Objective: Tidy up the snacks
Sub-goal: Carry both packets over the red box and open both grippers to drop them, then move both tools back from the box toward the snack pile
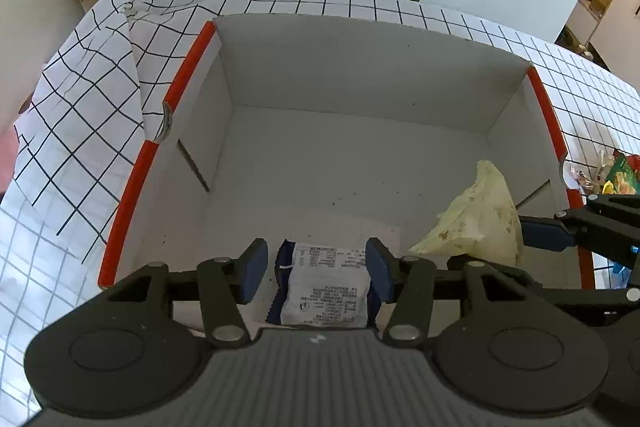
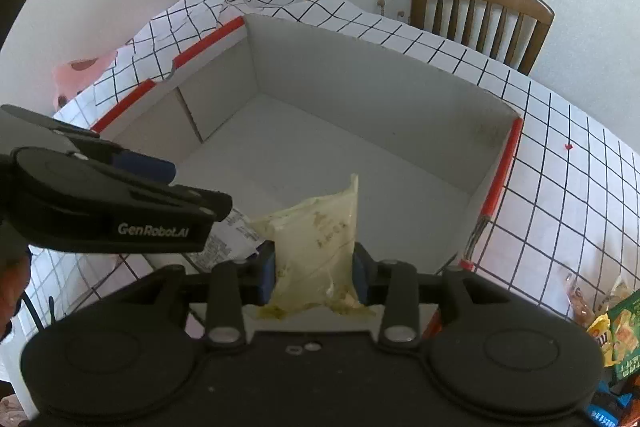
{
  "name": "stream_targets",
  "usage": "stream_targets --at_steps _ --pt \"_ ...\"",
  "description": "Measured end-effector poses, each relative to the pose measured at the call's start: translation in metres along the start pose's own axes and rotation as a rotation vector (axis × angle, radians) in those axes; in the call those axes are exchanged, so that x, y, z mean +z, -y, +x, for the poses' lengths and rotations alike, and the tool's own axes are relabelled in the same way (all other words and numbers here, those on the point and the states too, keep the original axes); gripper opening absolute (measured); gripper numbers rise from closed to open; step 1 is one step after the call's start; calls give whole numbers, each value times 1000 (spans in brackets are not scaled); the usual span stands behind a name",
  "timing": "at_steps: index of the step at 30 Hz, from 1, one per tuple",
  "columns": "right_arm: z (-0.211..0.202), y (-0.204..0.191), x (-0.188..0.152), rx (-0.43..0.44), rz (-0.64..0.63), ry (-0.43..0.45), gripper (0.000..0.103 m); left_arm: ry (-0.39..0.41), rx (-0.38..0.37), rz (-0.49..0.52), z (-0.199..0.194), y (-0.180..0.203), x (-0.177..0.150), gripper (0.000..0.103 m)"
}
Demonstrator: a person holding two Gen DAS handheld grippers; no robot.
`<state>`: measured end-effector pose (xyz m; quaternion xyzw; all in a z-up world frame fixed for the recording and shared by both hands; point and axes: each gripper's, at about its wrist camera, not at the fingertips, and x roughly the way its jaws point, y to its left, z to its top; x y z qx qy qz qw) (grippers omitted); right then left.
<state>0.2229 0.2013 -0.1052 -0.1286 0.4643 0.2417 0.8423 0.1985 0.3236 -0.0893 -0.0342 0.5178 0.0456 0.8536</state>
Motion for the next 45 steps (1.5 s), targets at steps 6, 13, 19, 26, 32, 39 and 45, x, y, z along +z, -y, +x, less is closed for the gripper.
stream_targets --at_steps 6,13,19,26,32,39,45 --pt "-7 4 -2 5 18 18 43 38 0 13 -11 3 -4 65" --pt "-31 9 -5 30 25 68 56 91 -3 12 -36 10 -8 71" --pt "-60 18 -11 59 26 123 64 144 1 0 -65 23 -12 72" --pt "-97 37 -24 89 40 182 75 190 -14 -24 -94 47 -20 74" --pt "-129 59 -39 101 56 235 81 235 -29 -27 -118 77 -26 74" --pt "-159 87 -61 117 84 275 85 288 -46 -33 -139 114 -36 77" --pt "-181 109 -82 119 100 306 90 318 -63 -38 -149 148 -46 78"
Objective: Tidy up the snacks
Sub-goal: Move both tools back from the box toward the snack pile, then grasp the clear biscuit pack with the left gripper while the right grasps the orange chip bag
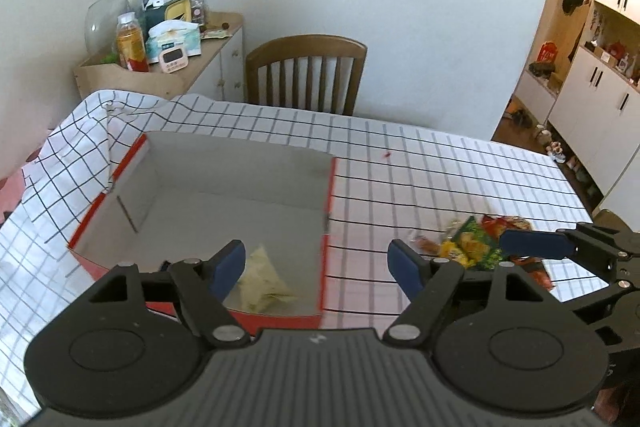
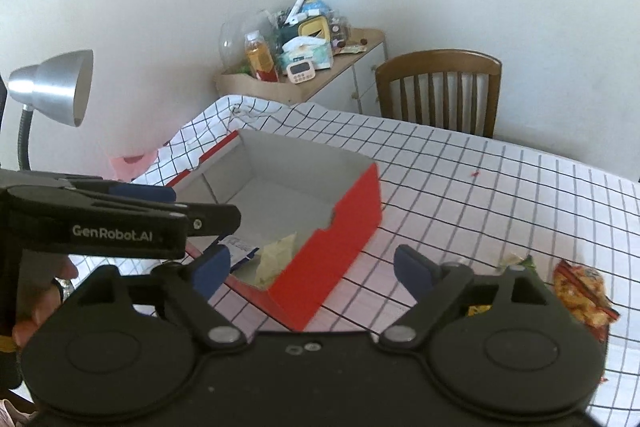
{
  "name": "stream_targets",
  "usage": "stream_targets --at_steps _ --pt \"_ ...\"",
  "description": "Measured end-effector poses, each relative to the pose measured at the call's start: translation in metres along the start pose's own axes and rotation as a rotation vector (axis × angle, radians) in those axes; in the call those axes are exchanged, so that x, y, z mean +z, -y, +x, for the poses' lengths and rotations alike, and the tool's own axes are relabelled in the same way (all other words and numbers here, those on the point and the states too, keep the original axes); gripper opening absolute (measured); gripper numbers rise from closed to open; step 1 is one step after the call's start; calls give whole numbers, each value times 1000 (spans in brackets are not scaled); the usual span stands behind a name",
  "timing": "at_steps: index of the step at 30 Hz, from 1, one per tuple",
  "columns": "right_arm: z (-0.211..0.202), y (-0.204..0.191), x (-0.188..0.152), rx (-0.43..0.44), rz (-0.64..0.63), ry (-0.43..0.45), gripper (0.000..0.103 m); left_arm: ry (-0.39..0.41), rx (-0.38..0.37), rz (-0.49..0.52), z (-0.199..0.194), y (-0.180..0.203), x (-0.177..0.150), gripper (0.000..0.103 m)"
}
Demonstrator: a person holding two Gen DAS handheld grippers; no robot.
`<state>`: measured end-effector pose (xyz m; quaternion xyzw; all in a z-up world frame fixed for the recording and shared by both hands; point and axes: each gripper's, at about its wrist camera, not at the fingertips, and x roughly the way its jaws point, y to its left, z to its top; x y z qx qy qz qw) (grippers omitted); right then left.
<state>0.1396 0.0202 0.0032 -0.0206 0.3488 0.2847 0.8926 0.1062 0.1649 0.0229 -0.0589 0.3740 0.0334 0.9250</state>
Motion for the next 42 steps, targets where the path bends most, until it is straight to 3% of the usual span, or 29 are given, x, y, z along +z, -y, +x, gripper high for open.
stream_targets --at_steps 12,22,34,42 --pt "-49 56 -43 -47 85 23 101 -38 -45 19 12 68 -30 82" --pt "-71 115 -92 -162 179 -25 103 -164 -124 45 45 116 -60 82" --pt "-65 181 -117 -278 311 -86 99 -319 -218 196 97 164 -91 82" --pt "-45 201 -123 -295 374 -129 97 -370 -344 333 123 185 -100 82"
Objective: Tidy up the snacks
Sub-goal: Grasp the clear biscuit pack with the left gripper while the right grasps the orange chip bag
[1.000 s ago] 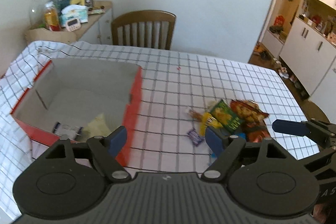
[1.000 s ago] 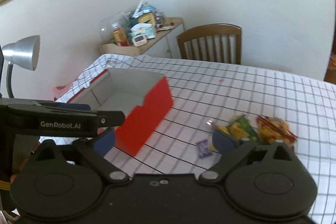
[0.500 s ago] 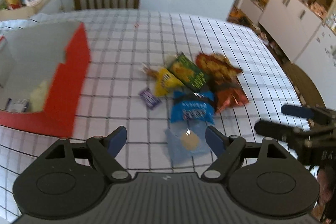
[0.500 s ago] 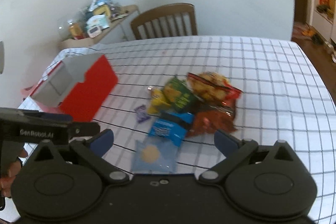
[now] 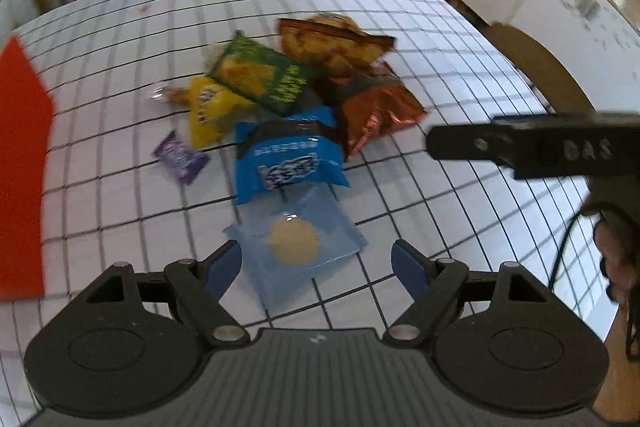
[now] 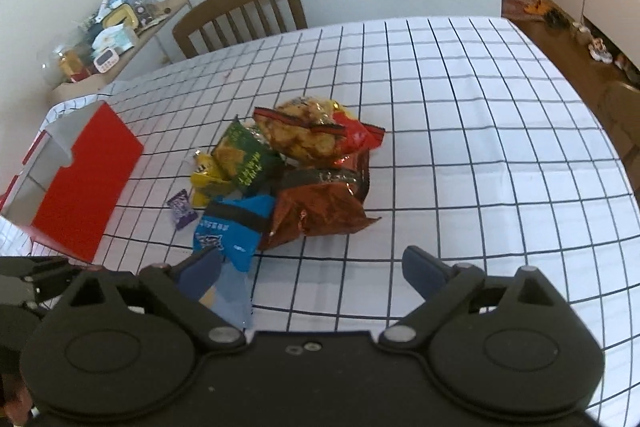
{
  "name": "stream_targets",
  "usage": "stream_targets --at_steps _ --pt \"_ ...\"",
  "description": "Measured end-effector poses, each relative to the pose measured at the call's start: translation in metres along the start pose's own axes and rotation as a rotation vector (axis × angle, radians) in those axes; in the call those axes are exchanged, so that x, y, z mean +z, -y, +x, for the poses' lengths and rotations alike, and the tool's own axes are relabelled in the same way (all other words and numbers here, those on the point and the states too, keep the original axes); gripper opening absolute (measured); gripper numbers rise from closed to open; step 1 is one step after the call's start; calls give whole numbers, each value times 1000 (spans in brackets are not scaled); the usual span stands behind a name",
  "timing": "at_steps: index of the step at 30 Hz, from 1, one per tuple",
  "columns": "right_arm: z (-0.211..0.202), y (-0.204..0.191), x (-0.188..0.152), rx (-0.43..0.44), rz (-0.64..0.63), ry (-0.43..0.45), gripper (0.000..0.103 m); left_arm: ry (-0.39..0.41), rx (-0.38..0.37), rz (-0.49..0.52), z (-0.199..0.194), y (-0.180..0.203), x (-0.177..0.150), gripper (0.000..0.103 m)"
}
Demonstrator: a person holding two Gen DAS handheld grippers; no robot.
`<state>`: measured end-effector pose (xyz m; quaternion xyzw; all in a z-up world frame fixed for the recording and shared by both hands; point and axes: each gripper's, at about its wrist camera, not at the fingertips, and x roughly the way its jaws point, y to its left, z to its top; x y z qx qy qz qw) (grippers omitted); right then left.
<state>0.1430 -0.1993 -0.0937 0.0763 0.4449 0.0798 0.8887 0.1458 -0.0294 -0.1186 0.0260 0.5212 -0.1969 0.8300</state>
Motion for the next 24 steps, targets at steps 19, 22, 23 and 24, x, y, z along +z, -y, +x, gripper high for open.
stream_targets --at_steps 19,22,23,24 --pt "65 12 33 -59 66 -43 92 -91 -30 393 45 9 10 81" --pt "75 14 34 -57 82 -66 92 -102 -33 419 49 8 10 81" --pt "78 14 34 -50 85 -71 92 -105 -33 425 50 8 10 79" --pt "80 14 34 -45 86 -75 92 -111 -31 427 52 7 9 77"
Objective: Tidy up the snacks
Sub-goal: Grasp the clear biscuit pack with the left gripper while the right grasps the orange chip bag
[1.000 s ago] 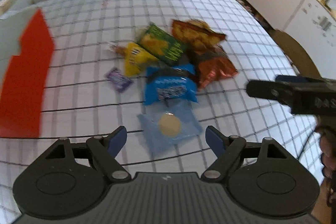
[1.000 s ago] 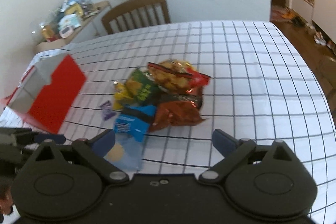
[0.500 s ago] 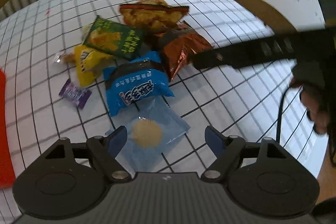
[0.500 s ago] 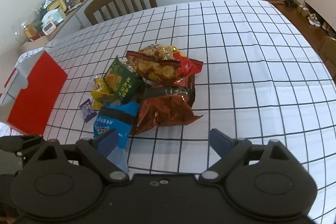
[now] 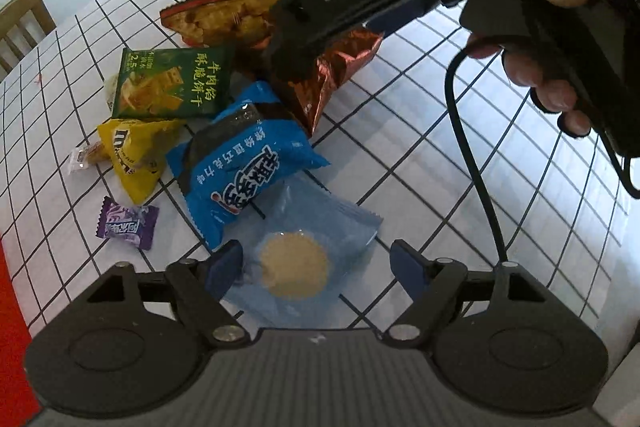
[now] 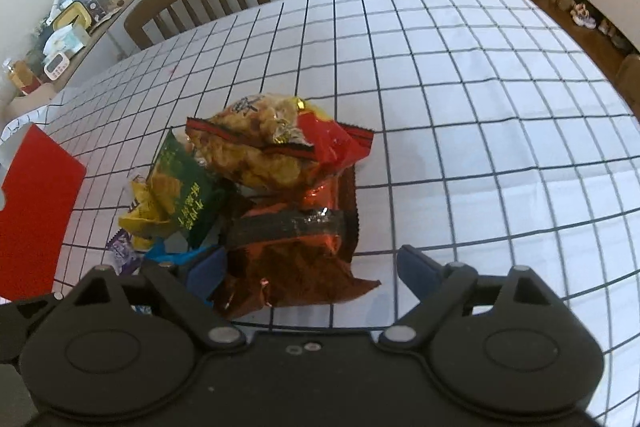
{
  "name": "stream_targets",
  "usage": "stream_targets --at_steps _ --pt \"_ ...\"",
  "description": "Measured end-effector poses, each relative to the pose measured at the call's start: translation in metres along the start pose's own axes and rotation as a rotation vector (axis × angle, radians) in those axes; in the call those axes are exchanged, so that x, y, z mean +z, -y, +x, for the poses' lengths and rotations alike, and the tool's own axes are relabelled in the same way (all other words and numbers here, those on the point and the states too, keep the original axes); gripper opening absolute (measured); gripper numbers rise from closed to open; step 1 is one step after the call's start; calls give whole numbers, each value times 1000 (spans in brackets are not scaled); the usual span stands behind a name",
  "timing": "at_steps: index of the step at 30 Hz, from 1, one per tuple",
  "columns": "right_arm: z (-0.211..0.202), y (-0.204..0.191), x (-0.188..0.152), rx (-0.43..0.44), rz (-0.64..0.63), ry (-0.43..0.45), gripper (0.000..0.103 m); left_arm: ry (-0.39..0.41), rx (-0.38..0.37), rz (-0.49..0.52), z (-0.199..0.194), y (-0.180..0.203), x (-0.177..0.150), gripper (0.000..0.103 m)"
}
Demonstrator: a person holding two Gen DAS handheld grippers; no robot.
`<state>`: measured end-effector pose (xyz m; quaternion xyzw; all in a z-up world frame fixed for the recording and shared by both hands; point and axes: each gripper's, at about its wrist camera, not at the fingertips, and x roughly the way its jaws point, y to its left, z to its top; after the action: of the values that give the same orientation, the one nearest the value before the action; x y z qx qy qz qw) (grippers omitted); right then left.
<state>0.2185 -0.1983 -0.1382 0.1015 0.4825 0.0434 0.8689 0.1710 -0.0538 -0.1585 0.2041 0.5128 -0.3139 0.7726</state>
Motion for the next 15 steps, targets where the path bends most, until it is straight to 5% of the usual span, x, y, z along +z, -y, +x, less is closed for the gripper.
stream_targets --at_steps 12,15 --pt "6 -5 -2 7 7 -6 77 48 12 -97 -8 -3 -8 50" --pt "0 -4 -6 8 26 6 65 57 16 -166 -10 -6 -11 47"
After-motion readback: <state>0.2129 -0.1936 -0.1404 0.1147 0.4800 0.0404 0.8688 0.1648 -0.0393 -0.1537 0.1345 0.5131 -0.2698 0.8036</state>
